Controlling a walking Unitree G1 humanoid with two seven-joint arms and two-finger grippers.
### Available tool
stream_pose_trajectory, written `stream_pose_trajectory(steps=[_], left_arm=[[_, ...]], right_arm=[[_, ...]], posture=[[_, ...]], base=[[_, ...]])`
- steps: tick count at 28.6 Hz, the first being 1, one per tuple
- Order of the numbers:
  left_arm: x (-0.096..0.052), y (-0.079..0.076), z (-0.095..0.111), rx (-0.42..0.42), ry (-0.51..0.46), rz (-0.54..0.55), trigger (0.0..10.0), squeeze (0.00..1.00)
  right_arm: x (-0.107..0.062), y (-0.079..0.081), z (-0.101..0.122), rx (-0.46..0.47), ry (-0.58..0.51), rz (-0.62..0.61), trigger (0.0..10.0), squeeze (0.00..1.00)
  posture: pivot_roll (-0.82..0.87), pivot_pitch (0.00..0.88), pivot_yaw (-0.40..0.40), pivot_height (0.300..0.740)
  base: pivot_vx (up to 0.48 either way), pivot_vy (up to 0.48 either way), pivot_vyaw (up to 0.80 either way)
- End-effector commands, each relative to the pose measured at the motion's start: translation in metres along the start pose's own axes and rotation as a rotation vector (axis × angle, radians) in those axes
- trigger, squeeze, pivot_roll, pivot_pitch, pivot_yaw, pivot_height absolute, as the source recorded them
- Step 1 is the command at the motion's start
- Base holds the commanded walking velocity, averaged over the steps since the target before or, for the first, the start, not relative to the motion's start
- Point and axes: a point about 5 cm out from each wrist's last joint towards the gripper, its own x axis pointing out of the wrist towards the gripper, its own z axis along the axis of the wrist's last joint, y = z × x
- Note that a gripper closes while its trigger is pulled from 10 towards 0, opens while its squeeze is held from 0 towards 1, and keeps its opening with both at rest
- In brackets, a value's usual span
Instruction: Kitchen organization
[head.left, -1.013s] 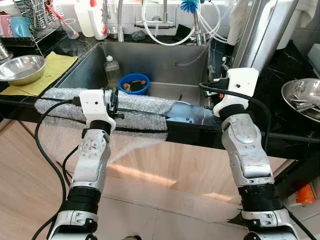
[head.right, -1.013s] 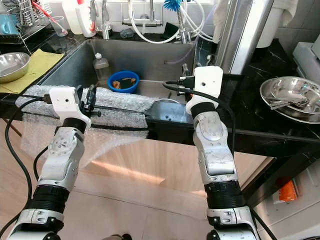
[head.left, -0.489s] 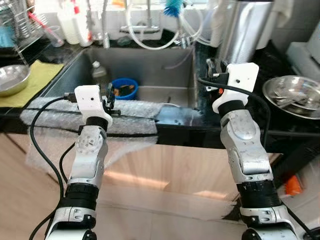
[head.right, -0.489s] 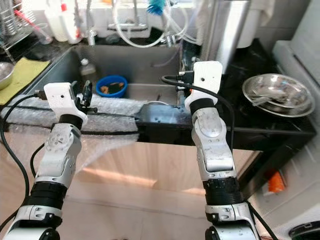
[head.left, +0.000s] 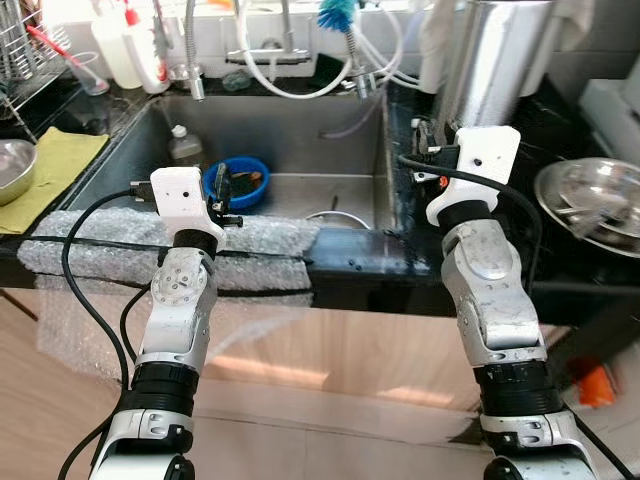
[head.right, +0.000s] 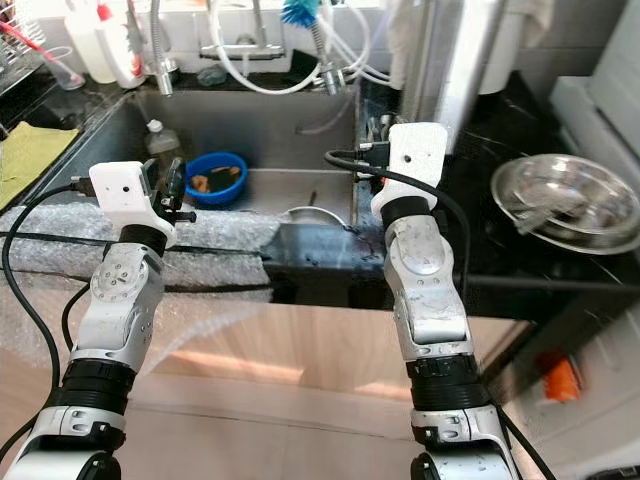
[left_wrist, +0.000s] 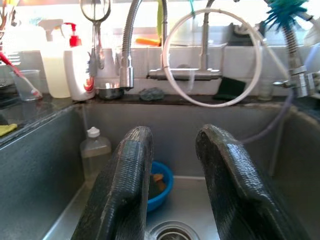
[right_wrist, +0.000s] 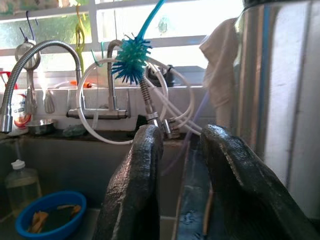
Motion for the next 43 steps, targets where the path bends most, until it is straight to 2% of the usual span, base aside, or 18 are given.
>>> stream_pose_trajectory(steps=[1,11,22,25,28,30,34,37,43], left_arm=[[0.003,0.002,0.001,0.007,0.001,0.000,10.0,0.00],[0.002,0.001,0.001,0.002,0.001,-0.005,10.0,0.00],[0.001,-0.001,0.001,-0.006,-0.003,-0.016,10.0,0.00],[0.001,-0.001,0.000,-0.006,0.003,-0.021,10.0,0.00],[0.001,-0.001,0.000,-0.007,0.005,-0.024,10.0,0.00],[0.001,-0.002,-0.001,-0.009,0.008,-0.032,10.0,0.00],[0.001,-0.004,-0.001,-0.010,0.009,-0.035,10.0,0.00],[0.002,-0.006,-0.002,-0.013,0.013,-0.046,10.0,0.00],[0.002,-0.007,-0.003,-0.015,0.019,-0.058,10.0,0.00]], right_arm=[[0.000,0.001,0.001,0.001,0.001,0.001,10.0,0.00],[-0.001,0.005,0.000,0.003,0.006,0.010,10.0,0.00],[-0.002,0.010,-0.001,0.007,0.015,0.023,10.0,0.00],[-0.002,0.012,-0.002,-0.027,0.040,0.024,10.0,0.00],[-0.002,0.007,-0.006,-0.070,0.106,-0.035,10.0,0.00],[-0.001,-0.002,-0.011,-0.046,0.214,-0.125,10.0,0.00],[-0.002,-0.007,-0.013,-0.054,0.259,-0.170,10.0,0.00],[-0.006,-0.020,-0.017,-0.023,0.347,-0.261,10.0,0.00],[-0.011,-0.020,-0.010,-0.024,0.399,-0.284,10.0,0.00]], posture=[[-0.04,0.107,0.060,0.740],[-0.04,0.112,0.058,0.740],[-0.04,0.114,0.056,0.740],[-0.04,0.114,0.056,0.740],[-0.05,0.114,0.057,0.740],[-0.05,0.112,0.058,0.740],[-0.06,0.112,0.058,0.740],[-0.06,0.113,0.060,0.740],[-0.07,0.113,0.060,0.740]], base=[[0.326,0.000,0.00],[0.324,0.000,0.00],[0.000,0.000,0.00],[0.000,0.000,0.00],[0.000,0.000,0.00],[0.000,0.000,0.00],[0.000,0.000,0.00],[0.000,0.000,0.00],[0.000,0.000,0.00]])
